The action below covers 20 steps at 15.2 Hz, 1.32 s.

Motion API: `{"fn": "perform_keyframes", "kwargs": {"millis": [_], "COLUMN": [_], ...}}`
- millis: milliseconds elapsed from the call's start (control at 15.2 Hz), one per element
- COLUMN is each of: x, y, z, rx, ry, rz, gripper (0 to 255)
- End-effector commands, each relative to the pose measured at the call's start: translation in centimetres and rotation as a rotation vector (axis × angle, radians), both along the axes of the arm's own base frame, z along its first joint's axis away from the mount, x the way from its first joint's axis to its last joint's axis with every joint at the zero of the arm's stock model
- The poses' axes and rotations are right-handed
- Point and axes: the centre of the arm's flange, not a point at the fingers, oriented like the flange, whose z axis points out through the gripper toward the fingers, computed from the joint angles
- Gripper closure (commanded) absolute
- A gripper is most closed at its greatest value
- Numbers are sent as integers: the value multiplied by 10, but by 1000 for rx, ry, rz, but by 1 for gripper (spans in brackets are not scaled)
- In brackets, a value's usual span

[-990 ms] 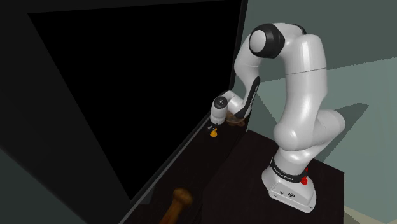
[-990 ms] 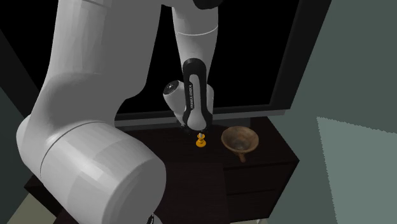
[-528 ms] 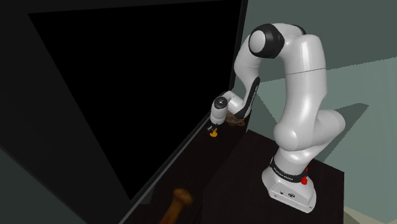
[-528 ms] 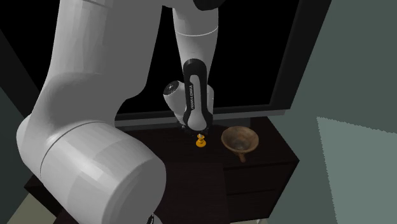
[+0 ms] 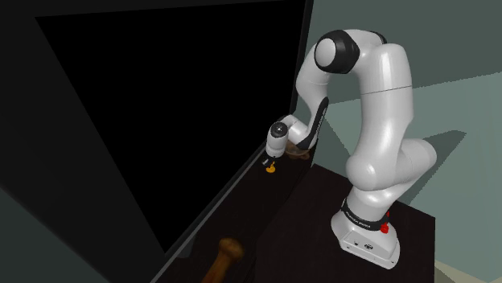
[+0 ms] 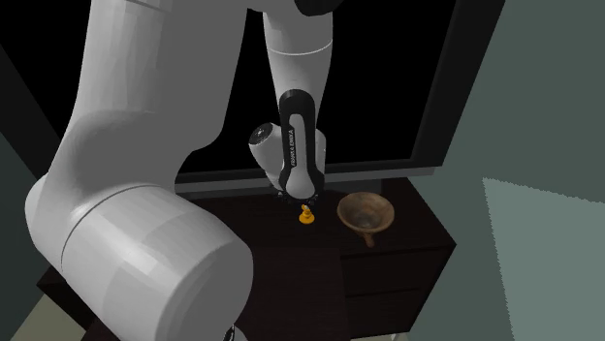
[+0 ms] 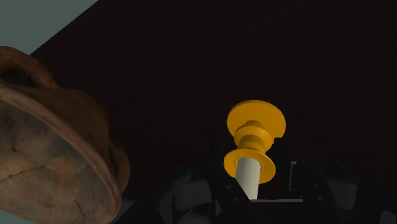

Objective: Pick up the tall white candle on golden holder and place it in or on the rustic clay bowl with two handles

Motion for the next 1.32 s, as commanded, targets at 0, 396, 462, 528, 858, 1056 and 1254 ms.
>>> {"fn": "perform_keyframes", "kwargs": {"millis": [0,396,462,528,858,1056,1254], "x": [0,0,0,0,0,0,0], "y": [0,0,0,0,0,0,0], "z": [0,32,37,42,69,84,100], "rx": [0,0,0,0,0,0,0], "ry": [0,0,0,0,0,0,0], "rz": [0,0,0,0,0,0,0], "gripper": [255,255,255,255,255,255,255]}}
